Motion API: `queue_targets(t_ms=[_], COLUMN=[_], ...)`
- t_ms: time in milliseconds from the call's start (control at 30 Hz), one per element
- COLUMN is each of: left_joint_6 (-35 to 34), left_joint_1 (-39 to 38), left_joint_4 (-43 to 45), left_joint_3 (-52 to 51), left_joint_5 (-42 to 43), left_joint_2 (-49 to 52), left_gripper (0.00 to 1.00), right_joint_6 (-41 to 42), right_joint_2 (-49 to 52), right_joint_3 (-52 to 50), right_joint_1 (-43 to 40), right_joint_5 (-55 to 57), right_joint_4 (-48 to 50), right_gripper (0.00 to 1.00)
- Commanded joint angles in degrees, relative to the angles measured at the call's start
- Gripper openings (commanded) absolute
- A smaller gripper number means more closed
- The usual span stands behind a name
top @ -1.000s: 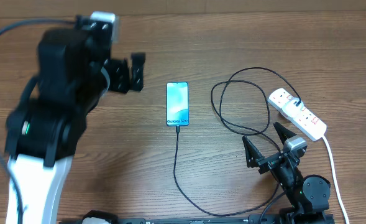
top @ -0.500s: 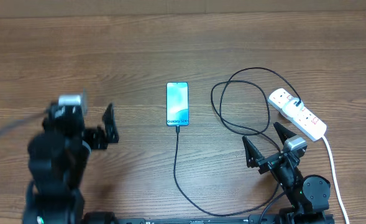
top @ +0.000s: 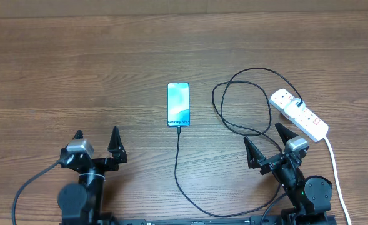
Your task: Plug charger to phone and switch on socket
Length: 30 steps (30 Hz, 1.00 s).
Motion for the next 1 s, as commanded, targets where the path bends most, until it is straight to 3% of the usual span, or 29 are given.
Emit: queue_targets(t_ms=[0,100,300,467,967], left_joint_6=[-5.4,-7.5,-7.7,-1.6,-1.3], left_joint_1=[0.7,1.0,1.2,1.3,1.3], left_joint_4=[7.7,12.3,4.5,4.8,4.8], left_joint_3=[-5.7,-9.4,-9.2,-9.2,-9.2], left_joint_5=[0.2,0.0,-1.3,-1.1,-1.3], left_joint_2=[-2.4,-2.7,-2.7,-2.7,-2.6], left_gripper=[1.00,0.99,1.00,1.00,1.00], right_joint_6=[0.0,0.0,-0.1,0.0,0.0], right_joint_2=[-0.6,-0.6,-0.6,-0.6,-0.6], right_joint_3=[-0.6,-0.6,-0.6,-0.6,-0.6], right_joint_1=[-0.2,-0.2,-0.2,-0.2,-0.2], right_joint_5=[0.4,0.4,0.4,0.4,0.4], right_joint_4=[0.4,0.4,0.4,0.4,0.4], right_gripper=[1.00,1.00,1.00,1.00,1.00])
